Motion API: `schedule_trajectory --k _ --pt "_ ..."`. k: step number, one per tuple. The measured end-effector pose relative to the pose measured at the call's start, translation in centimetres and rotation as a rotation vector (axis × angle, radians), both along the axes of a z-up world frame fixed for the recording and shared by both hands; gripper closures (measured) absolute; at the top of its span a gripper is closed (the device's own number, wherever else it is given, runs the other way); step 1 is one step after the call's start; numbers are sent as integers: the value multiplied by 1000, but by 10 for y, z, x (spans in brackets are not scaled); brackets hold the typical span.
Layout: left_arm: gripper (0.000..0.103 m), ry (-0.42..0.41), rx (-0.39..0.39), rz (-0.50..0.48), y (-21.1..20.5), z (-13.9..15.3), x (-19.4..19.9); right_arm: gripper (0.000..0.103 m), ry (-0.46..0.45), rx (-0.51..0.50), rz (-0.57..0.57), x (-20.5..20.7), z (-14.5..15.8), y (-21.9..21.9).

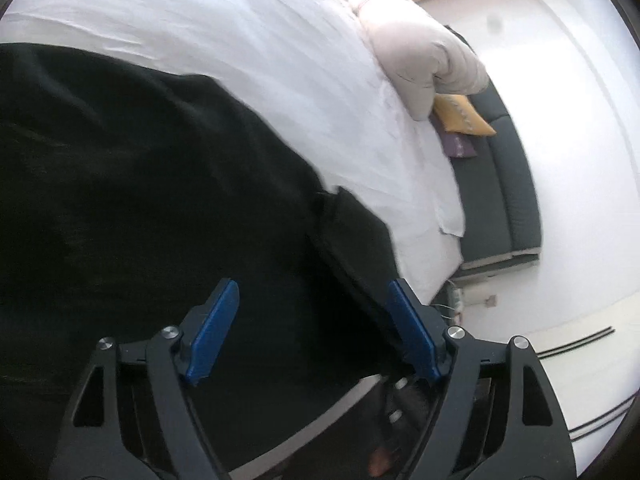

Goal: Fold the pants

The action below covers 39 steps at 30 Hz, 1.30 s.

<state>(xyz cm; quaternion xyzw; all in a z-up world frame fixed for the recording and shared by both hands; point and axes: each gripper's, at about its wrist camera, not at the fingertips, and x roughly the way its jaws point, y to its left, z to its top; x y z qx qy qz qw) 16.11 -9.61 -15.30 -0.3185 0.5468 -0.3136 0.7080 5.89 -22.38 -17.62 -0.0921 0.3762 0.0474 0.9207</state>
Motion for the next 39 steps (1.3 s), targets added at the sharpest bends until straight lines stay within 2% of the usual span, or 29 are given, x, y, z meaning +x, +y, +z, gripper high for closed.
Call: schedule_trajectory --k 6,15,17,18,20,21,22,23,26,30,35,39 --pt "27 56 -46 -33 -25 -3 14 94 -24 -32 36 -4 8 15" --pt "27 172 -114 -48 -24 -29 20 94 -46 -45 96 -11 16 40" --pt "31 176 -142 -45 -21 -31 23 94 -48 -48 106 -12 17 43" --pt "37 170 -151 -47 -19 -31 23 94 -49 -49 109 -12 18 45" --pt "73 158 -164 -56 -16 -29 26 94 -51 -53 119 -13 20 48" --pt "77 154 -161 -56 -14 -29 27 94 -53 -53 124 -13 21 50" --pt "90 144 -160 -55 -8 -31 24 94 -56 -54 128 -15 21 54" --pt "98 128 -153 -53 -4 -30 25 94 -57 -55 133 -17 21 56" --pt "98 107 -154 -42 7 -29 26 94 -56 -60 148 -17 22 63" --pt "98 60 -108 -39 22 -17 25 94 -55 -61 178 -15 22 74" --pt "98 1 -2 -41 51 -6 25 94 -47 -51 226 -7 20 91" --pt "98 -20 80 -37 73 -11 20 93 -23 -36 256 -4 13 106"
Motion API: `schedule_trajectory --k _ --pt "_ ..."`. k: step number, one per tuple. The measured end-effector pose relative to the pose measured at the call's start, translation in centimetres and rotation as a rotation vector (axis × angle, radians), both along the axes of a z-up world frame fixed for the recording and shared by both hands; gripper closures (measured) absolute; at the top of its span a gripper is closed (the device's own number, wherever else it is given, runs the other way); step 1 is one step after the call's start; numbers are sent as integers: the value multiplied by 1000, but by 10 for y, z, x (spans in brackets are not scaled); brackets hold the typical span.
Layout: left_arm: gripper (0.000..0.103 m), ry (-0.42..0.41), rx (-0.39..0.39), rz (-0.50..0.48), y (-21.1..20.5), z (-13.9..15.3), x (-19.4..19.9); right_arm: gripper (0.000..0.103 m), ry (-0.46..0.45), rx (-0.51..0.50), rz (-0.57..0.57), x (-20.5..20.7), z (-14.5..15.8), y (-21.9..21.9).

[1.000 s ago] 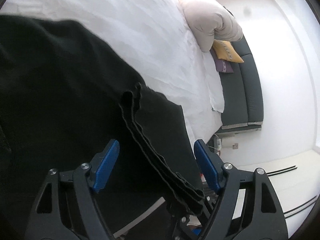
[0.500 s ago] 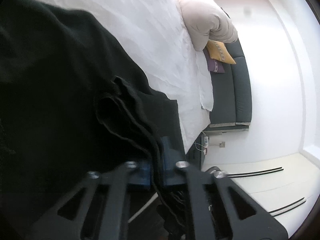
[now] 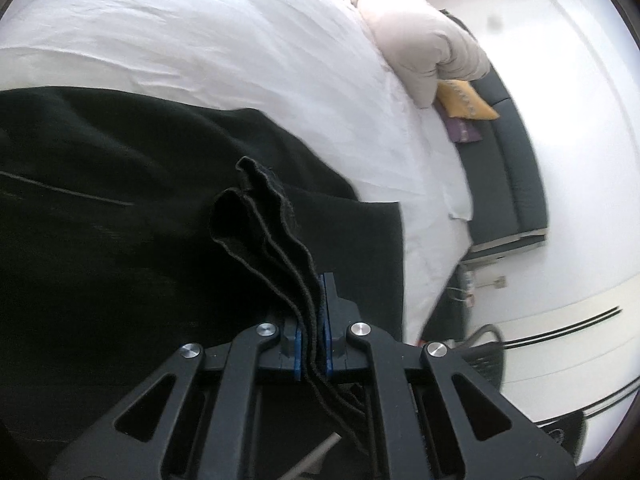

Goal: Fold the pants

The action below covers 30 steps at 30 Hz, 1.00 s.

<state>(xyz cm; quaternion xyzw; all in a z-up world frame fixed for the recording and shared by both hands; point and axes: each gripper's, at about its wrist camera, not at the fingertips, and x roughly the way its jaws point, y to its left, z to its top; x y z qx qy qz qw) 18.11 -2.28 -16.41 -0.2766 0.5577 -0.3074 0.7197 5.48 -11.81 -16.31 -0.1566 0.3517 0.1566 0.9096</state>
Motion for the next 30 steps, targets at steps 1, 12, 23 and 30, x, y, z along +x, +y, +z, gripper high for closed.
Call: schedule_trajectory --k 1,12,23,30 --pt "98 -2 27 4 5 -3 -1 93 9 4 4 1 -3 2" --pt "96 63 64 27 32 -39 3 66 235 160 8 20 -36 -7" --pt "91 -80 233 119 69 27 -10 41 249 643 -173 56 27 -175" --pt "91 -123 171 -103 -8 10 -37 43 425 889 -245 125 -45 -226"
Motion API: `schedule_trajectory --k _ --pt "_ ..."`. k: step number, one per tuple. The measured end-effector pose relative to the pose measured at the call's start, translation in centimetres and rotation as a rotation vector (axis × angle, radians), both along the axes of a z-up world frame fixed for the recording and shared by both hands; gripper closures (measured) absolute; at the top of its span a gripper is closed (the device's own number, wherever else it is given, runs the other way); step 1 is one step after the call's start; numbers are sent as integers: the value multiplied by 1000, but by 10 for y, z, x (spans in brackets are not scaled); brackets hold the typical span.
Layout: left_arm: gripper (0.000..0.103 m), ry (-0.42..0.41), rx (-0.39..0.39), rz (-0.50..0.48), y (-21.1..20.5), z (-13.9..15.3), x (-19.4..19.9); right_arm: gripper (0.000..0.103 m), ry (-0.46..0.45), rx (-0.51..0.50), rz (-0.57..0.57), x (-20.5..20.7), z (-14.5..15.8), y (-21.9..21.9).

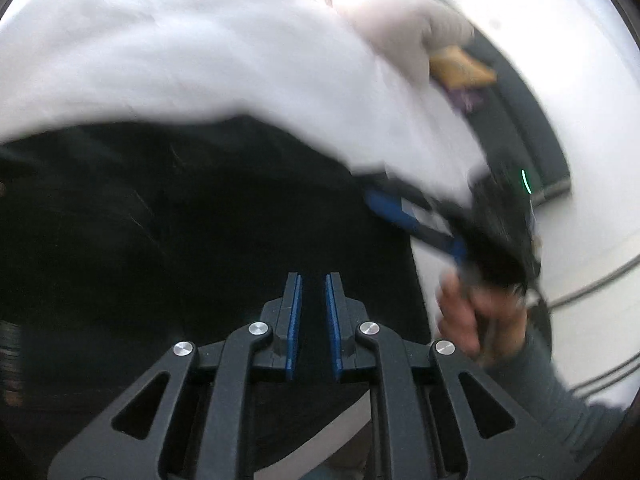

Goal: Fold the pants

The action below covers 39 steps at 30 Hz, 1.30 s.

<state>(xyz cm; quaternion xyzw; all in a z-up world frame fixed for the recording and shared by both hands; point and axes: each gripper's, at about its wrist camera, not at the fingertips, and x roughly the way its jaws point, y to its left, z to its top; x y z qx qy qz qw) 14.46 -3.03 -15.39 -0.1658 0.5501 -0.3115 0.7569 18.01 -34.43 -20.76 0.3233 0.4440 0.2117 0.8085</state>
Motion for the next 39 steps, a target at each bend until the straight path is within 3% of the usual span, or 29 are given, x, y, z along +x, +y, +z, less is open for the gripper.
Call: schedule_trajectory --k 1,3,5,8,9,12,15,17,19,22,24,26,28,30,32,34,36,39 --pt "91 38 42 -16 -8 -17 -3 52 31 -27 -24 23 -9 -11" --pt "91 50 53 -31 -7 -36 -10 63 30 -3 -38 36 -21 -21" --pt "91 46 3 -19 5 -43 -15 68 25 15 -65 38 -22 -31" --pt "91 52 -6 -7 11 -42 -19 64 29 -20 -79 27 -8 -34" --pt "91 41 8 -8 11 -38 -19 57 32 -14 -69 20 -3 -35" --pt "91 -2 45 -25 8 -32 -27 50 -6 72 10 -16 14 -20" --pt "91 3 41 0 8 -38 -30 36 41 52 91 -47 1 0" --pt "91 11 38 11 14 -40 -31 39 131 6 80 -68 -25 0" --pt "91 2 65 4 13 -38 -32 45 90 25 27 -88 -27 -14" --pt "91 -3 91 4 2 -37 -29 45 170 81 -43 -103 -24 -39" --pt "91 -7 104 7 -15 -35 -26 44 143 55 -19 -106 -7 -39" --pt "91 -15 119 10 -40 -30 -33 41 103 109 26 -108 1 -31" --pt "91 -18 129 9 -55 -26 -37 33 114 142 58 -102 0 -26" --pt "91 -15 129 10 -50 -26 -37 34 200 88 70 -109 -20 -20" --pt "91 -15 130 8 -55 -26 -39 38 197 105 46 -113 -29 -24" --pt "91 -15 129 9 -52 -27 -39 39 216 112 22 -116 -23 -26" --pt "91 -14 128 11 -52 -27 -38 38 221 50 10 -114 -12 -22" --pt "91 -16 119 14 -50 -31 -38 36 159 56 33 -110 12 -23"
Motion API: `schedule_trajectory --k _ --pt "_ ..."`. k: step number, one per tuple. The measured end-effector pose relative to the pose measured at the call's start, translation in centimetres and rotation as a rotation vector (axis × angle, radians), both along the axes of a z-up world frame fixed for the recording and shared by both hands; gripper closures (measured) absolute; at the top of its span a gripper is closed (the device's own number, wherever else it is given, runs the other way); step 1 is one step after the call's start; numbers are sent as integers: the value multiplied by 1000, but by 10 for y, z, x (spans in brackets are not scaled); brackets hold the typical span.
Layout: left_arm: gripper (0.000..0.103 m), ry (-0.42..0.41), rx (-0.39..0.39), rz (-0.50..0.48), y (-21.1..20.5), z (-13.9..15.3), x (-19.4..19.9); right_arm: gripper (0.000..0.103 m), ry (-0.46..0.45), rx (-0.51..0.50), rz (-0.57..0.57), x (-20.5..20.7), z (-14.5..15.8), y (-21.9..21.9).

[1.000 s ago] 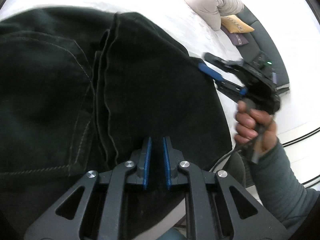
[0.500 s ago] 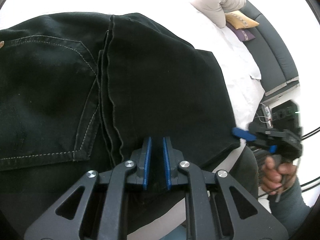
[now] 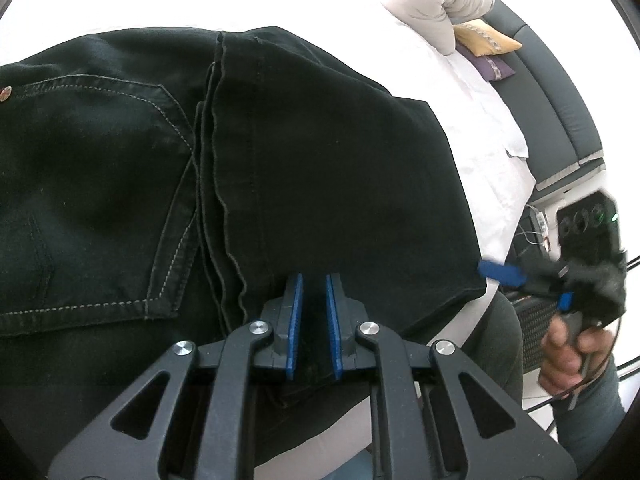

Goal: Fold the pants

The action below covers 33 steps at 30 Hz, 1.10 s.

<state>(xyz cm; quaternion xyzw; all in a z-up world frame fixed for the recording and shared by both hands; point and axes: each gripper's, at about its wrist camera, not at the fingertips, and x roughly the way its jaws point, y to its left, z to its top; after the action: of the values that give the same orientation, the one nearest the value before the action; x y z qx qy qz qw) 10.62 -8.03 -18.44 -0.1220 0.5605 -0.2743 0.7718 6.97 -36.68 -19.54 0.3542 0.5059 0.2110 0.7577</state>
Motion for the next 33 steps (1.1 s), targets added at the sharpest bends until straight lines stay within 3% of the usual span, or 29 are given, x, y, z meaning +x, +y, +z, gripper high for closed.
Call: schedule_trajectory --k 8,10,11,12,15,17,21,23,25,27,28,29,31,33 --pt "91 2 -16 -3 3 -2 1 34 -55 19 115 76 15 42" --pt "91 1 -19 3 5 1 0 18 -25 -47 105 93 4 48" --pt "91 -8 -20 12 8 6 -3 18 34 -139 79 104 -12 51" --pt "91 -17 -17 22 11 10 -5 20 61 -162 76 109 -21 53" --pt "91 -79 -56 86 41 33 -25 18 7 -178 61 102 -13 56" --pt "91 -130 -72 159 72 48 -43 18 -13 -167 57 92 -5 59" --pt "91 -208 -115 349 152 68 -85 18 -74 1 50 72 4 63" --pt "91 -223 -129 440 185 70 -99 18 -80 69 41 68 2 68" --pt "89 -197 -205 575 225 61 -111 18 -68 113 24 63 -2 66" --pt "69 -159 -252 696 252 48 -117 18 -52 145 2 61 -5 66" --pt "36 -150 -279 741 261 44 -119 18 -48 156 -3 60 -6 66" --pt "18 -156 -324 786 269 40 -123 18 -47 157 -6 59 -6 66" --pt "17 -174 -385 863 280 31 -128 18 -44 134 0 58 -7 70" --pt "16 -159 -441 852 285 21 -124 19 -39 119 8 58 -2 74"
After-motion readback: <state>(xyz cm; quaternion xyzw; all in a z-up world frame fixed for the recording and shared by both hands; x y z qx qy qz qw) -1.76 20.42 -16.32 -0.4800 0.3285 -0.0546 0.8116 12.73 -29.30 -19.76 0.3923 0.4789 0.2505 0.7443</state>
